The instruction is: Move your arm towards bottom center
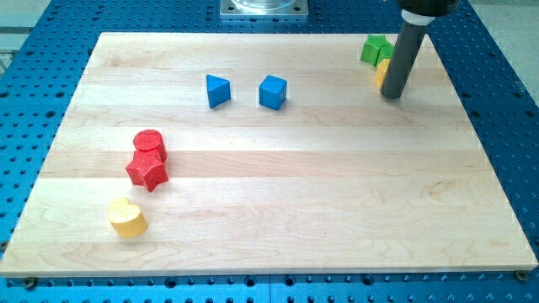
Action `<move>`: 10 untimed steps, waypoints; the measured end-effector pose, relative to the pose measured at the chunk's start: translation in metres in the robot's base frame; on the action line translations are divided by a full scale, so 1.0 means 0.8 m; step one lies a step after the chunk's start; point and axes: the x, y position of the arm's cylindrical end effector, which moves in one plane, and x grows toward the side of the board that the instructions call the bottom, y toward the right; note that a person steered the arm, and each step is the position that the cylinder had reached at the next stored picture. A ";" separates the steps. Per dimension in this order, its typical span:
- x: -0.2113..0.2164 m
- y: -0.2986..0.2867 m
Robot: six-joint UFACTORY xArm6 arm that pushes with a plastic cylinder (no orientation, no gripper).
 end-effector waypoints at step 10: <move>0.061 -0.005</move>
